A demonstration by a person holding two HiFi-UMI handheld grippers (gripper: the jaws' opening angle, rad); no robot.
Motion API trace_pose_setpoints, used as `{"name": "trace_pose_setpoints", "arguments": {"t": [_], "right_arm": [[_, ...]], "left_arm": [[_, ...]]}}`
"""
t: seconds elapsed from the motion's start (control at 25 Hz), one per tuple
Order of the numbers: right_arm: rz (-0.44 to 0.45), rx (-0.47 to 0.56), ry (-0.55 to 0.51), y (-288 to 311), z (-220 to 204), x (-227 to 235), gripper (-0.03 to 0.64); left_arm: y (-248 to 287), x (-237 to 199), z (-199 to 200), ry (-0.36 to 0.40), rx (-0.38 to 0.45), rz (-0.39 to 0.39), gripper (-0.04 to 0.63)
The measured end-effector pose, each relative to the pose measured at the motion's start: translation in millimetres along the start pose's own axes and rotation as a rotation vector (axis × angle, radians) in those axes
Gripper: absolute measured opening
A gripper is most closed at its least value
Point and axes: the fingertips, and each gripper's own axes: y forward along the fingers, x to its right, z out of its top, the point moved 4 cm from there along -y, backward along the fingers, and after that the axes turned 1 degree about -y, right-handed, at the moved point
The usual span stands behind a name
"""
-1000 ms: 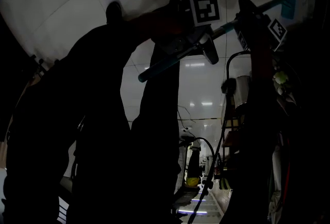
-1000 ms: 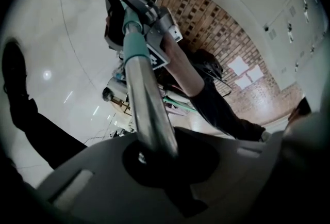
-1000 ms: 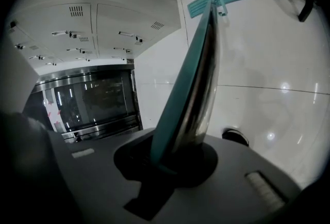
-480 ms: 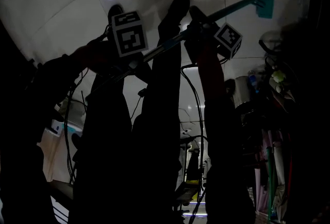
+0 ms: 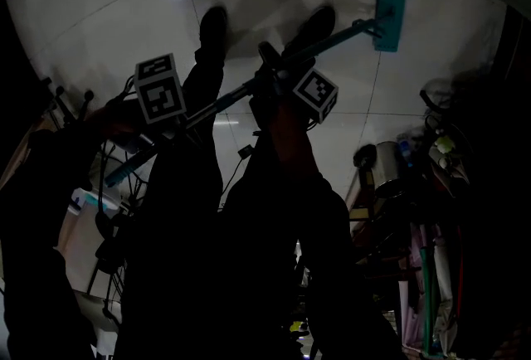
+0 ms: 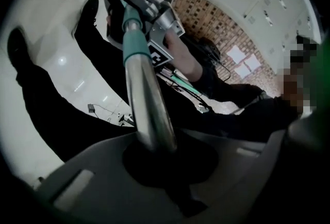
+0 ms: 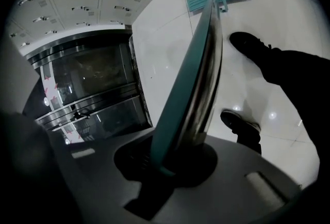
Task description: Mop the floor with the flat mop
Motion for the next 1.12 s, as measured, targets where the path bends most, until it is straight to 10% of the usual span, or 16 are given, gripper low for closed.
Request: {"name": "trace_pose_setpoints", "arguments": {"t": [0.6, 1.12], "right_arm": [[0.0, -0.056, 0.008, 43.3, -53.1, 6.8, 0.057], [-0.008, 0.047, 0.002, -52.2, 156.6, 1.6, 0.054]], "left_arm": [[-18.4, -22.7, -48.0, -0.011, 0.044, 0.004, 0.014], [30.2, 31.6, 156.7, 0.029, 0.039, -0.027, 0.012]]}}
